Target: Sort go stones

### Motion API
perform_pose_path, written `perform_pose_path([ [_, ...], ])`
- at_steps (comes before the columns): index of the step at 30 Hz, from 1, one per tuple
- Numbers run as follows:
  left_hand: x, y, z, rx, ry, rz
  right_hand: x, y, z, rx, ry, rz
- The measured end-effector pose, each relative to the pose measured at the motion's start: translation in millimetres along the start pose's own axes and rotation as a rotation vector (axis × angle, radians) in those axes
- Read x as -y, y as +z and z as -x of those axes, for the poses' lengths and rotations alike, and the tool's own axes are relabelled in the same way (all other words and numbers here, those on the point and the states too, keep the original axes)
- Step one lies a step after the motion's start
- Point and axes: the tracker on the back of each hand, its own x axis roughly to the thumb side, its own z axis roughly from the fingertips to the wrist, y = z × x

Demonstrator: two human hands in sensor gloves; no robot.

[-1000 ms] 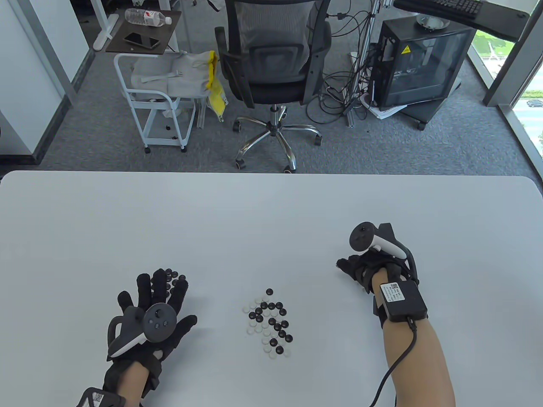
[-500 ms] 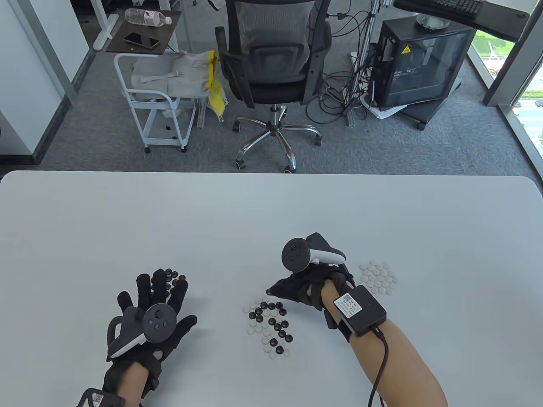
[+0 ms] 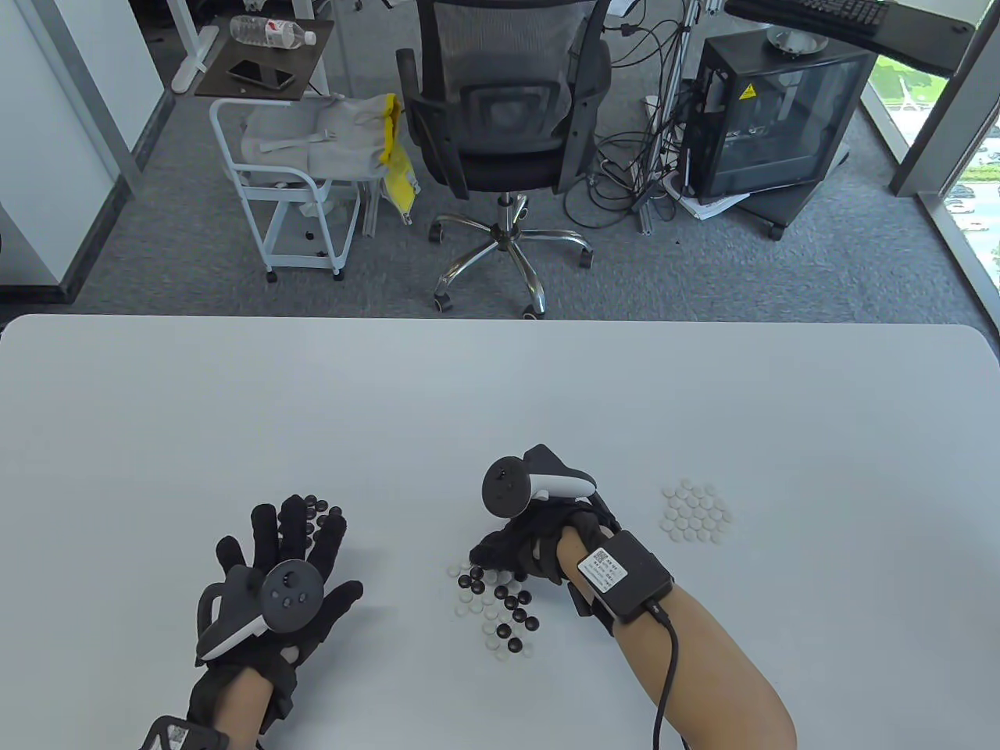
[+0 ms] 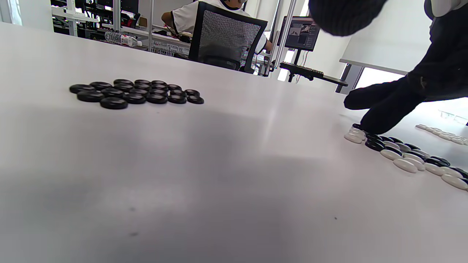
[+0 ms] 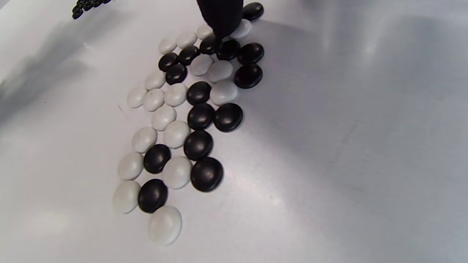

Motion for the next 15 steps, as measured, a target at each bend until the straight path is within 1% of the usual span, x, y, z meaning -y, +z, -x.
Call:
perform_pose_path([
  [6,-0.1,0.3,0.0,0.0,0.0,-0.001,7.5,17.5,37.0,-0.114,-0.06,0.025],
  [10,-0.2,0.3,0.0,-0.001,-0.001,-0.002,12.9,35.1,68.0,-0.237,-0.063,0.059],
  [14,-0.1,0.0,-0.3,-0.002,-0.003,0.001,15.2,54.8,103.4,-0.367,-0.103,0.085],
  [15,-0.1,-0.1,-0.4,-0.003,-0.003,0.001,15.1,57.5,108.2,-0.381,-0.11,0.09],
])
